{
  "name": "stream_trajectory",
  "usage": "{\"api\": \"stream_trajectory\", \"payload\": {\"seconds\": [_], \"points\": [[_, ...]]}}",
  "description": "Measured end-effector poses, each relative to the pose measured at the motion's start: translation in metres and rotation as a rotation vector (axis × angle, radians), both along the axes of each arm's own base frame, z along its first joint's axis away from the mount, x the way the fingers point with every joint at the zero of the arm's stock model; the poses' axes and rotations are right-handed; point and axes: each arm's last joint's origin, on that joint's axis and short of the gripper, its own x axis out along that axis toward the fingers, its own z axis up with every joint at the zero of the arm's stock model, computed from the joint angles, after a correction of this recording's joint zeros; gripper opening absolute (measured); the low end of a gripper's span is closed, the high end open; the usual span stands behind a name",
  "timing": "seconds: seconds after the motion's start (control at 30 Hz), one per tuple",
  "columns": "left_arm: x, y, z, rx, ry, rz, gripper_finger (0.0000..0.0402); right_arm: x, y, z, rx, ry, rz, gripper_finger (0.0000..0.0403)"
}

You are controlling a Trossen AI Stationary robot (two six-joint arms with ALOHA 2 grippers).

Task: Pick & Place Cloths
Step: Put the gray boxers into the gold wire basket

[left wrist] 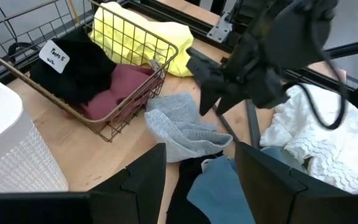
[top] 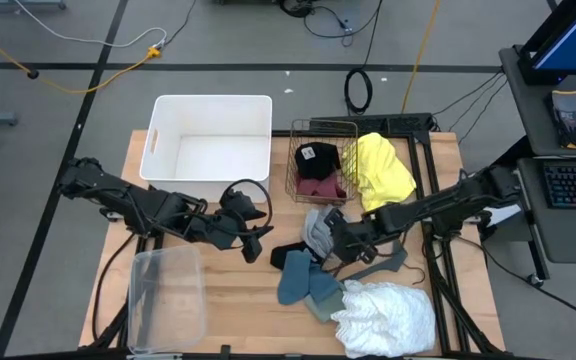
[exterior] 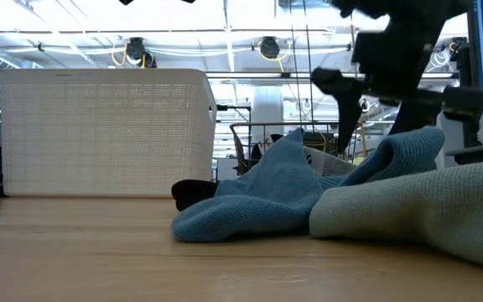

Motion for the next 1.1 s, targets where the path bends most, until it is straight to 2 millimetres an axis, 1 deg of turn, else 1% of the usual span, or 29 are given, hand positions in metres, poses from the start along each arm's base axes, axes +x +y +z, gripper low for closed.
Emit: {"api": "stream_trajectory", "payload": {"seconds": [0.3,0.47,0.63,0.7,0.8,1.1], "points": [[0.0,0.0,0.0,0.001,0.002,-0.002,0.0195,0.017,-0.018,-0.024,-0.018,0.025,-0.079,0.0208],[0.0,-0.001,0.0,-0.009,0.006,-0.017,0.0195,0.021,-0.025,-0.043,-0.116,0.08,-0.13,0.0208],[0.0,-0.001,0.0,-0.01,0.008,-0.02,0.0195,0.023,-0.025,-0.052,-0.175,0.108,-0.14,0.0202],[0.0,-0.001,-0.001,-0.009,0.01,-0.02,0.0195,0.023,-0.025,-0.052,-0.174,0.112,-0.14,0.0189],[0.0,-0.001,-0.001,-0.004,0.014,-0.022,0.0195,0.022,-0.025,-0.051,-0.171,0.113,-0.14,0.016],[0.0,-0.001,-0.001,0.0,0.015,-0.025,0.0195,0.019,-0.026,-0.047,-0.168,0.112,-0.14,0.0048]]}}
